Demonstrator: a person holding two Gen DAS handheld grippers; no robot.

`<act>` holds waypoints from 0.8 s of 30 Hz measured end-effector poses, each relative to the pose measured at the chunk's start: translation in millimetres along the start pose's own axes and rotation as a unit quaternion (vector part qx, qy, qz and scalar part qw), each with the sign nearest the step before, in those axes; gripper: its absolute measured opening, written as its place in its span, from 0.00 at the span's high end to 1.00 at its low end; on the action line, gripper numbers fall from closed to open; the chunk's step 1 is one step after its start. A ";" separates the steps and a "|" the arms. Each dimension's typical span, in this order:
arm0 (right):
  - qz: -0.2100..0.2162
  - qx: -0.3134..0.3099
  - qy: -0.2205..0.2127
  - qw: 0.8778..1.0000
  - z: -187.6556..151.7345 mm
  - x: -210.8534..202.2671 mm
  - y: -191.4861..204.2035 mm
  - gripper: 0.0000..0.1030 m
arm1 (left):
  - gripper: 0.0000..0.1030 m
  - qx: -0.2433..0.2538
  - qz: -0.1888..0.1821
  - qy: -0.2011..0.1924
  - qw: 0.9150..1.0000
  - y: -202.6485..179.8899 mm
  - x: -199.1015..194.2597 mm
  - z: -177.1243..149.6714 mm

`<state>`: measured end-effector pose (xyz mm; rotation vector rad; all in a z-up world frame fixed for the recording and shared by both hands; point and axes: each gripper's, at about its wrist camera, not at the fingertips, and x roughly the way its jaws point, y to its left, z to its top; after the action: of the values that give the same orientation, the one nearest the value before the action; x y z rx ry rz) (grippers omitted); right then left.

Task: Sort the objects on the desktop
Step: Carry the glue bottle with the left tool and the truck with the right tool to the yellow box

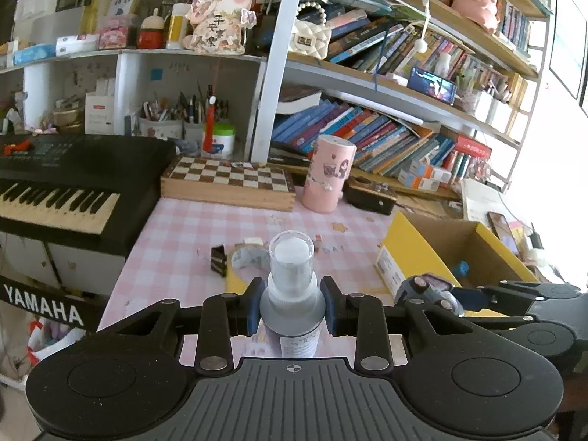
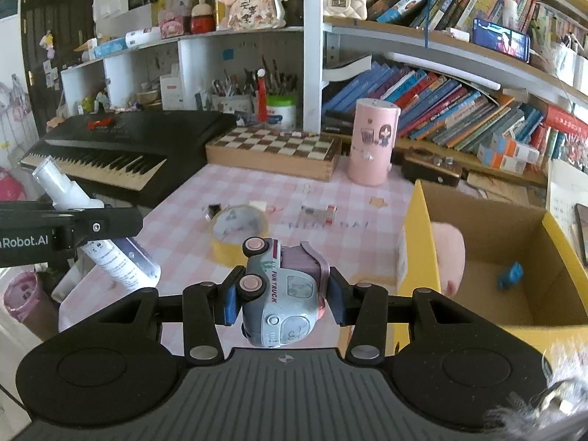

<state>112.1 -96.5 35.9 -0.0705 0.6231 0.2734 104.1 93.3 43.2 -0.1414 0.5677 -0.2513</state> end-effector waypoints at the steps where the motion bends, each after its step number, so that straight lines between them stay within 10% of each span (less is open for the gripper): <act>1: 0.000 0.001 0.001 1.000 -3.2 -3.7 2.6 0.58 | 0.70 0.002 -0.002 0.002 1.000 -0.4 -4.4 -3.1; 24: -0.046 0.095 0.064 0.992 -78.2 -69.6 11.5 0.58 | 0.70 0.049 -0.090 0.063 0.993 -28.7 -46.4 -57.0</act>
<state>10.6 -113.0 13.4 0.0677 0.7695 0.1198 29.5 74.9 25.2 -0.0816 0.6670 -0.4663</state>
